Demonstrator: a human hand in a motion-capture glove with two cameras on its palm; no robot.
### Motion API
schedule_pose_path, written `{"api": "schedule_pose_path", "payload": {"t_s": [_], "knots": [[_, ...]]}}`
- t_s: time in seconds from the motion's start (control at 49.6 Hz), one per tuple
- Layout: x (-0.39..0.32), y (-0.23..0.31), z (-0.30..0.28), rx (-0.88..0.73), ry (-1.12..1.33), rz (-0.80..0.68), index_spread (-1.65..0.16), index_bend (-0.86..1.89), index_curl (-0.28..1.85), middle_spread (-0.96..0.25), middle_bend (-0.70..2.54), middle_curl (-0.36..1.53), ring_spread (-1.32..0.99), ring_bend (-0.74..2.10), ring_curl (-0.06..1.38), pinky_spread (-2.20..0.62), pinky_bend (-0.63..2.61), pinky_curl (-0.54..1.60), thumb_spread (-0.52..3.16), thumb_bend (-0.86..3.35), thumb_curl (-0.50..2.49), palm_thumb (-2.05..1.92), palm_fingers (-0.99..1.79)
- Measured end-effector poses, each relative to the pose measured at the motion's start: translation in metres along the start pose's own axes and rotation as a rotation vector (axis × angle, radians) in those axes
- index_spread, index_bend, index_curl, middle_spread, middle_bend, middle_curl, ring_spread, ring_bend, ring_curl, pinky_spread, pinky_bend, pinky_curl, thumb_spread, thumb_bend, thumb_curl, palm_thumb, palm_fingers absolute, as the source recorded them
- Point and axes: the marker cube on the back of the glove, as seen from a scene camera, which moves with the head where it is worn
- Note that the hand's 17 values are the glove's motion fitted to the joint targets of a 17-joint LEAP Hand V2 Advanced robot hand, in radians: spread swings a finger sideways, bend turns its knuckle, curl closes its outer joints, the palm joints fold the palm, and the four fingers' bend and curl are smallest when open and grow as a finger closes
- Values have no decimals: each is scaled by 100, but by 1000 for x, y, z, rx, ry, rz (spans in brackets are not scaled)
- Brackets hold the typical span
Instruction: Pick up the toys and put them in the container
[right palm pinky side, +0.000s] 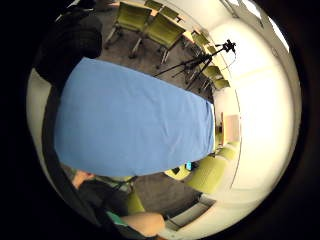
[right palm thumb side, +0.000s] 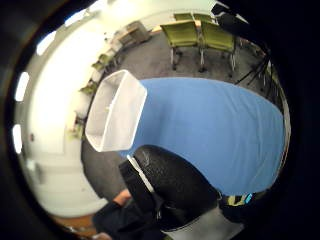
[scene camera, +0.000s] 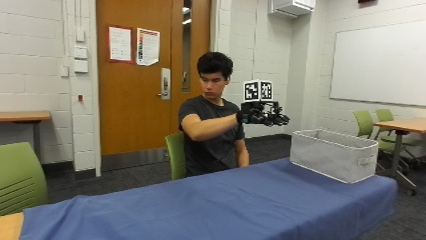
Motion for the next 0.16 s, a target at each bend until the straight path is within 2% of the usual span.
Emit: {"api": "schedule_pose_path", "payload": {"t_s": [0.161], "knots": [[14, 6, 17, -20, -6, 22, -29, 17, 45, -7, 34, 46, -20, 57, 29, -10, 97, 29, 101, -10, 17, -14, 0]]}}
